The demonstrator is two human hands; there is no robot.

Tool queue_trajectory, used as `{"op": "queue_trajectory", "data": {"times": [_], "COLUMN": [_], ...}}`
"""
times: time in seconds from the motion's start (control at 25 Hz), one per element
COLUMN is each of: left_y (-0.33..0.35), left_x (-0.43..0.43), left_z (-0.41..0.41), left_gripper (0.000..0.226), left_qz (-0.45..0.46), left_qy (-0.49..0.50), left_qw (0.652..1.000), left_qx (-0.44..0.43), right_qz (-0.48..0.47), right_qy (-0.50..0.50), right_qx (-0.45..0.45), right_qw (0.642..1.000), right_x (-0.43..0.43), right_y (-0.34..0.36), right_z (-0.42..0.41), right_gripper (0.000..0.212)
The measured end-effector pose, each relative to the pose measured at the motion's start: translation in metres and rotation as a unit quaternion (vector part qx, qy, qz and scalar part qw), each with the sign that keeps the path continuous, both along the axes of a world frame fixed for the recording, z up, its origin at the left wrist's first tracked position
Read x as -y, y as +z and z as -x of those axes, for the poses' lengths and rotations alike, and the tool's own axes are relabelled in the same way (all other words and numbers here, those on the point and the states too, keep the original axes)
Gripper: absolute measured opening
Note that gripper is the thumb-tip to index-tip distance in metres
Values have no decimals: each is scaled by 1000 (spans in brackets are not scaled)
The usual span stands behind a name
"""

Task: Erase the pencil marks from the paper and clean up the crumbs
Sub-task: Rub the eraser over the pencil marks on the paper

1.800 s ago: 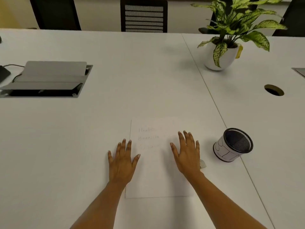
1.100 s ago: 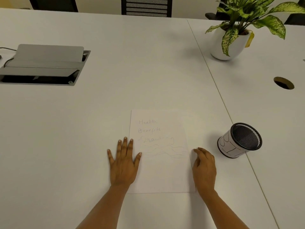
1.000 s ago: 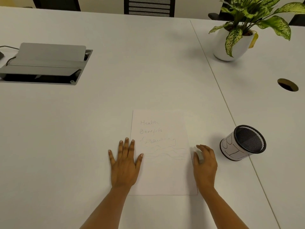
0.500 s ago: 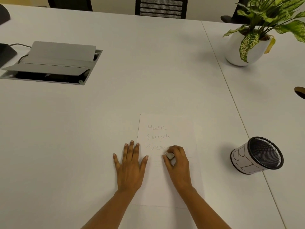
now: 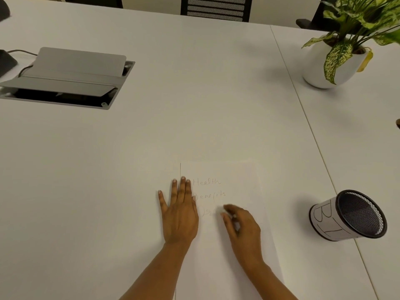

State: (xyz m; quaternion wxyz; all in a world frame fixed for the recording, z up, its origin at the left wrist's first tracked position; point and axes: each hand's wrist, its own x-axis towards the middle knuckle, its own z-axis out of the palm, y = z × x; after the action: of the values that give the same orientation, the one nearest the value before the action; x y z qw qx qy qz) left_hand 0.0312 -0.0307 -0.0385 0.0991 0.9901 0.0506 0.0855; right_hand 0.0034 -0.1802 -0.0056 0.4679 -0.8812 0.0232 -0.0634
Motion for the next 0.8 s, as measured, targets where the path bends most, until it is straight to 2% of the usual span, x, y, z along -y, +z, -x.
{"op": "queue_trajectory", "data": {"times": [0.12,0.2,0.32,0.44,0.64,0.8], "left_y": [-1,-2,-2,-1,1,4], "left_x": [1,0,1,1,1,2], "left_z": [1,0,0,-1,-2,-2], "left_gripper": [53,57,57,53,59,63], "left_qz": [-10,-13,-21,-51,-38,-39], "left_qy": [17,21,24,8,12,2], "left_qw": [1000,1000,999,998,998,998], "left_qx": [5,-1,-9,-19,-39,-43], "right_qz": [-146,-174,-73,45,82,129], "right_qy": [-41,-36,41,130,113,166], "right_qx": [-73,-110,-104,-74,-72,-94], "right_qw": [986,978,991,988,988,973], "right_x": [-18,-31,-47,-54,-64,-65], "right_y": [15,20,20,20,27,29], "right_z": [-32,-53,-67,-70,-96,-75], "right_gripper": [8,8,24,27,28,26]}}
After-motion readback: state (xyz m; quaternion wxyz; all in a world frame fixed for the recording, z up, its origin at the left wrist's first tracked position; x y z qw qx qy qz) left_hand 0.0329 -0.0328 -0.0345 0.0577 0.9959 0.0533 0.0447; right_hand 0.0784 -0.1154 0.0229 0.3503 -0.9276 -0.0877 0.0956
